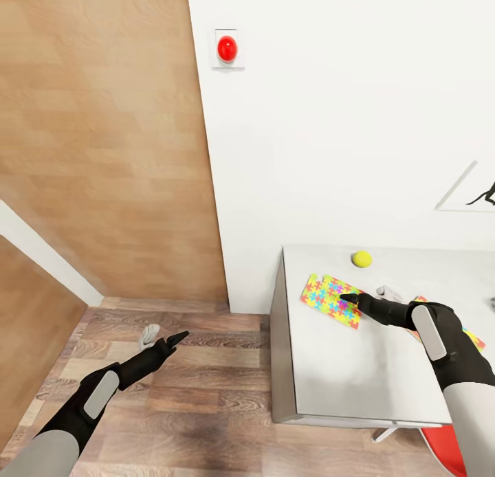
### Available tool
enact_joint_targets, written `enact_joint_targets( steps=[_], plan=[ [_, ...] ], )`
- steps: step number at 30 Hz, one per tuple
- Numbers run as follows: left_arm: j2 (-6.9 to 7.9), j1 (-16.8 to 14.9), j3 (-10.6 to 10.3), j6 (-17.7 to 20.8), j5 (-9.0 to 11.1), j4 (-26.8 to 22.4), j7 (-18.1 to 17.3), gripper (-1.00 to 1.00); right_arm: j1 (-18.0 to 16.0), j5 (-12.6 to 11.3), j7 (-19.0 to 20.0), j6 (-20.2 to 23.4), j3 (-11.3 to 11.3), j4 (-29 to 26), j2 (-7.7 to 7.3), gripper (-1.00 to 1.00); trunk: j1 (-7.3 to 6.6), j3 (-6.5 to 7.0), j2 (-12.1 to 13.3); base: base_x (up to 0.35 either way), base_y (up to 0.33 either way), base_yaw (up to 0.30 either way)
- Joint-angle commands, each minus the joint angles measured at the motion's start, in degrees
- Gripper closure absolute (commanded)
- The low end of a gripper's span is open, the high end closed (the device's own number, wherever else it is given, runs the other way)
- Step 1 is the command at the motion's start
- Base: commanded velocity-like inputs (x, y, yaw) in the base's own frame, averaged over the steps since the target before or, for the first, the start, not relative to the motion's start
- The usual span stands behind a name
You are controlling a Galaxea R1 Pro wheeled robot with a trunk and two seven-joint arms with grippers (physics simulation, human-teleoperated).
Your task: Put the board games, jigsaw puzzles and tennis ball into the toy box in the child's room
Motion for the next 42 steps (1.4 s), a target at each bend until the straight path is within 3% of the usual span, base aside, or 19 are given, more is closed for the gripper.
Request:
enact_joint_targets(
  steps=[1,29,42],
  plan=[
    [0.00,-0.03,0.10,0.45,0.31,0.01,-0.08,-1.00,-0.05,0.44,0.50,0.26,-0.13,-0.01,0.00,-1.00,0.03,-0.09,-0.10,0.000,0.000,0.024],
    [0.01,-0.03,0.10,0.45,0.31,0.01,-0.08,-1.00,-0.05,0.44,0.50,0.26,-0.15,-0.01,-0.04,-1.00,0.03,-0.09,-0.10,0.000,0.000,0.009],
    [-0.04,-0.03,0.10,0.45,0.31,0.01,-0.08,-1.00,-0.05,0.48,0.50,0.19,-0.25,-0.01,-0.01,-1.00,0.03,-0.09,-0.10,0.000,0.000,0.215]
  ],
)
